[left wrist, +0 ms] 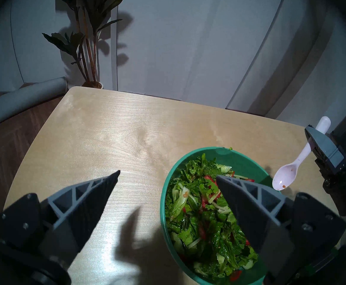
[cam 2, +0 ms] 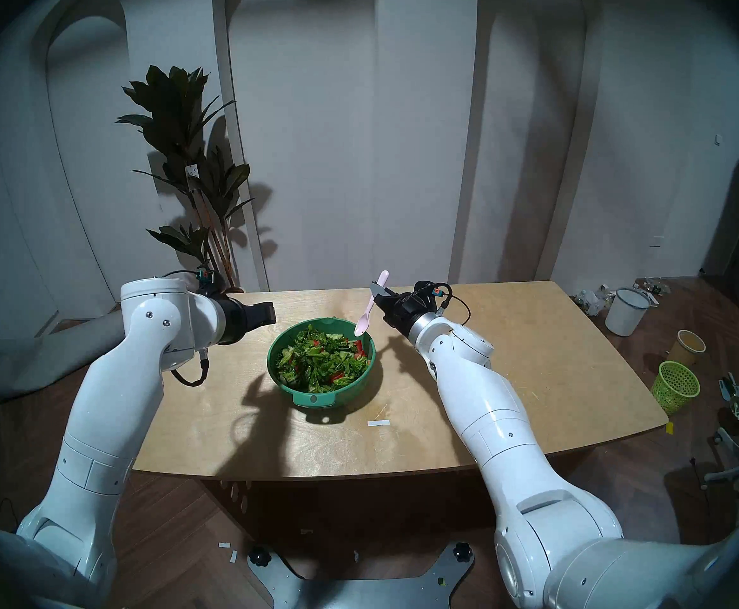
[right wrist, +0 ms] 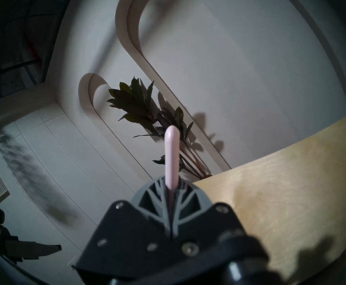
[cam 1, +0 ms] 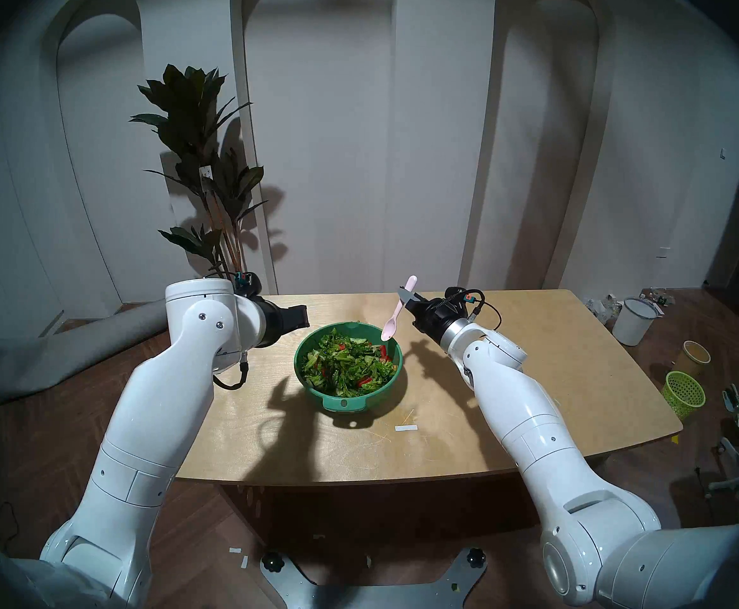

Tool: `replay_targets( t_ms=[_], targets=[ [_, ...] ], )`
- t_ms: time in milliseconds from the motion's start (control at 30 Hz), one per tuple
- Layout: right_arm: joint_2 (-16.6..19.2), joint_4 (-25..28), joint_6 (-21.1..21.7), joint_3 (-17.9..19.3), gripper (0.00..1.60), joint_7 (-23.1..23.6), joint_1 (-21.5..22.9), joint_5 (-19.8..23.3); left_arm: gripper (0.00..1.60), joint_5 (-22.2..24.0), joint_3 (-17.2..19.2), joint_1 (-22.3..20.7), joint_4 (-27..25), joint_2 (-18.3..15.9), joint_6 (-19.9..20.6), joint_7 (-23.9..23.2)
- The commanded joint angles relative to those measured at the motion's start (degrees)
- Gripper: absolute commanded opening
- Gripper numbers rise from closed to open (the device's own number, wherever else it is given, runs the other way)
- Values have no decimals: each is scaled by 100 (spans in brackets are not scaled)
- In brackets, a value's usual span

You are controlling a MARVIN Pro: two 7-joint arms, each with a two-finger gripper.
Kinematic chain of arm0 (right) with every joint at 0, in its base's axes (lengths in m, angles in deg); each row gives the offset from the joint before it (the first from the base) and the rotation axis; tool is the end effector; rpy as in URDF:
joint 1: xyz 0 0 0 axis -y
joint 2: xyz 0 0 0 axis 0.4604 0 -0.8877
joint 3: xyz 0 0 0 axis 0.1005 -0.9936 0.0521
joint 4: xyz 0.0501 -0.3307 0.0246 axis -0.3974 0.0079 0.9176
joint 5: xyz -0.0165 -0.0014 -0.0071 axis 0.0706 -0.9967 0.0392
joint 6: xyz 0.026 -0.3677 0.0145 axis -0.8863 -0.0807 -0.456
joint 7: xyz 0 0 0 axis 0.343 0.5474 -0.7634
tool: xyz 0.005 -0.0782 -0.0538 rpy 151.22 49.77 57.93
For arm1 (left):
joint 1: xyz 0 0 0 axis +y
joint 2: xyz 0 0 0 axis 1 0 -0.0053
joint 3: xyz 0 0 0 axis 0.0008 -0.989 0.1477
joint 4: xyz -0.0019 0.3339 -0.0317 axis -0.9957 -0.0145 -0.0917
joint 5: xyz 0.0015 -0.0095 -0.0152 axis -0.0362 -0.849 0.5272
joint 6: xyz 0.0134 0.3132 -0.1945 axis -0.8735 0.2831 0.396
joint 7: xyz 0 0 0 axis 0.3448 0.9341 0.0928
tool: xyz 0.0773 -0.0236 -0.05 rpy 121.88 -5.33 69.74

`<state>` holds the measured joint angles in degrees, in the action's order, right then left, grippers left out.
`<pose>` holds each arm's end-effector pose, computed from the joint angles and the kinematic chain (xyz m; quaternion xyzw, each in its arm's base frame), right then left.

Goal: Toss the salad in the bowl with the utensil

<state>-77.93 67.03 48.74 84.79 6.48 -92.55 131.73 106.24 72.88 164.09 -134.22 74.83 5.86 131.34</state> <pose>0.6030 0.0577 -0.3168 -0.6986 0.0410 -0.5755 0.4231 0.4857 0.0133 -0.1839 0.8952 0.0627 0.4343 0.0771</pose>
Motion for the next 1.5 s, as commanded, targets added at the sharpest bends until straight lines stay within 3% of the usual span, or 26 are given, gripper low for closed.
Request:
replay_targets(
  t_ms=[0,433,467,533,567,600,867,900,1100,1333,1400,1467],
  targets=[
    [-21,623,109,82,0,-380,-272,7,160,-56,80,7,-171,76,-7,370],
    [-139,1582,448,248,0,-1331,-832,81,160,-175,182,85,-264,292,-2,614],
    [-158,1458,433,245,0,-1325,-766,89,160,-292,185,104,-256,292,-2,511],
    [-164,1942,587,281,0,-1625,-1016,97,160,-399,149,101,-259,359,-39,724],
    [-189,1497,486,257,0,-1457,-780,109,160,-592,166,125,-221,309,-83,368],
    [-186,1813,580,277,0,-1636,-941,106,160,-637,120,110,-229,357,-133,609],
    [-259,2251,757,316,0,-2022,-1164,180,160,-1726,-181,-2,-26,453,-573,739],
    [-302,2475,822,332,0,-2215,-1285,199,160,-1906,-289,-44,28,594,-686,1138],
    [-360,2508,788,338,0,-2312,-1334,212,160,-2191,-302,-66,122,690,-746,1107],
    [-383,2415,725,326,0,-2351,-1286,214,160,-2349,-214,-285,524,232,-1006,501],
    [-388,2396,720,328,0,-2359,-1279,232,160,-2132,-57,-326,545,37,-982,89],
    [-388,2378,713,327,0,-2349,-1274,247,160,-1966,49,-386,586,-88,-900,8]
  ],
)
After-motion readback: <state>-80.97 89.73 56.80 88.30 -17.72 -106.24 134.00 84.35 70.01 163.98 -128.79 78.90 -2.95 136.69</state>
